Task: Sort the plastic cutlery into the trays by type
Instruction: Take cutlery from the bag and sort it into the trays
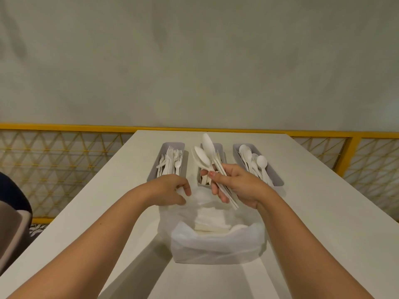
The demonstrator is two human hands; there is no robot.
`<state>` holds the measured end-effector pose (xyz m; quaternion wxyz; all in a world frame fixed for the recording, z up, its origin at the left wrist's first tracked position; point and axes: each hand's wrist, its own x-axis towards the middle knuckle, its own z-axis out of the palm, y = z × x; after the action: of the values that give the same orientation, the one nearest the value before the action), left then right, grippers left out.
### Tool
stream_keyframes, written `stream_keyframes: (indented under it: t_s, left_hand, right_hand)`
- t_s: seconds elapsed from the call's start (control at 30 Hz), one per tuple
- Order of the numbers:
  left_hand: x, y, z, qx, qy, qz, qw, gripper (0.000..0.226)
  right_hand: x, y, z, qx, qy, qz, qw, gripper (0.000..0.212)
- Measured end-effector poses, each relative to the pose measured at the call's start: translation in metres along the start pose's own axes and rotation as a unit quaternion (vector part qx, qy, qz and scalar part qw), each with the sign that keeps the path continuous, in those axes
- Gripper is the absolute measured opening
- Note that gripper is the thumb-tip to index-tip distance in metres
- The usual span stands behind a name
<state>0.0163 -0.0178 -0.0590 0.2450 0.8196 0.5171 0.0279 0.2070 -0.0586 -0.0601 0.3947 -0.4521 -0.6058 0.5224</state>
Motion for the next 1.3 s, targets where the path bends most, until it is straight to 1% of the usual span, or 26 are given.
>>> stream_keyframes:
  t_s: [0.03,0.1,0.17,0.2,0.27,0.33,0.4,0.5,0.6,0.67,0.7,0.8,0.87,0.9,0.93,1.0,1.07,1.1,1.17,1.23,1.3]
  left_hand:
    - [0.002,0.002,-0.002,-0.009,0.029,0.013,0.999,0.018]
    - [0.003,0.009,-0.006,-0.057,0.112,0.05,0.991,0.017]
    - [0.003,0.021,-0.008,-0.163,0.16,0.076,0.971,0.023]
    - [0.004,0.027,-0.009,-0.239,0.164,0.084,0.953,0.026]
    - [0.007,0.039,-0.011,-0.379,0.145,0.079,0.911,0.028]
    - [0.012,0.045,-0.012,-0.445,0.131,0.075,0.883,0.036]
    - [0.018,0.05,-0.012,-0.467,0.13,0.079,0.871,0.04]
    - [0.022,0.058,-0.01,-0.499,0.13,0.075,0.854,0.035]
    - [0.024,0.063,-0.008,-0.517,0.138,0.049,0.844,0.031]
    - [0.027,0.066,-0.007,-0.523,0.142,0.031,0.84,0.03]
    - [0.029,0.066,-0.007,-0.535,0.145,0.024,0.832,0.03]
    - [0.036,0.065,-0.012,-0.591,0.174,-0.01,0.787,0.026]
    - [0.043,0.058,-0.02,-0.636,0.169,-0.028,0.753,0.028]
    - [0.047,0.052,-0.025,-0.645,0.161,-0.038,0.746,0.03]
    - [0.053,0.043,-0.03,-0.637,0.154,-0.051,0.754,0.031]
    - [0.063,0.026,-0.042,-0.581,0.143,-0.083,0.797,0.027]
    - [0.07,0.01,-0.052,-0.523,0.14,-0.12,0.832,0.016]
    - [0.074,0.003,-0.056,-0.501,0.146,-0.141,0.841,0.013]
    - [0.084,-0.009,-0.058,-0.466,0.178,-0.173,0.849,0.017]
    - [0.095,-0.016,-0.055,-0.439,0.217,-0.183,0.852,0.022]
    - [0.103,-0.018,-0.049,-0.405,0.25,-0.189,0.859,0.019]
  right_hand:
    - [0.003,-0.003,-0.001,0.019,0.006,0.001,1.0,0.022]
    - [0.009,-0.009,-0.003,0.045,0.019,-0.001,0.999,0.023]
    - [0.012,-0.015,-0.004,0.063,0.024,-0.004,0.998,0.024]
    - [0.013,-0.018,-0.005,0.075,0.023,-0.006,0.997,0.024]
    - [0.015,-0.022,-0.006,0.101,0.02,-0.005,0.995,0.024]
    - [0.014,-0.025,-0.006,0.113,0.016,-0.004,0.993,0.024]
    - [0.014,-0.026,-0.005,0.106,0.018,0.0,0.994,0.022]
    - [0.016,-0.025,-0.005,0.075,0.032,0.002,0.997,0.018]
    - [0.017,-0.024,-0.007,0.002,0.076,0.006,0.997,0.024]
    - [0.015,-0.024,-0.008,-0.024,0.106,0.011,0.994,0.024]
    - [0.014,-0.023,-0.009,-0.026,0.12,0.017,0.992,0.024]
    - [0.012,-0.024,-0.012,-0.009,0.151,0.042,0.988,0.021]
    - [0.012,-0.024,-0.016,-0.004,0.169,0.053,0.984,0.02]
    - [0.011,-0.024,-0.017,-0.015,0.177,0.056,0.982,0.019]
    - [0.01,-0.024,-0.018,-0.03,0.184,0.059,0.981,0.017]
    - [0.007,-0.025,-0.02,-0.048,0.189,0.069,0.978,0.013]
    - [0.006,-0.026,-0.021,-0.056,0.19,0.078,0.977,0.017]
    - [0.006,-0.026,-0.021,-0.062,0.189,0.082,0.977,0.018]
    - [0.006,-0.025,-0.021,-0.075,0.185,0.09,0.976,0.017]
    - [0.007,-0.024,-0.021,-0.076,0.177,0.098,0.976,0.016]
    - [0.008,-0.025,-0.02,-0.07,0.168,0.11,0.977,0.018]
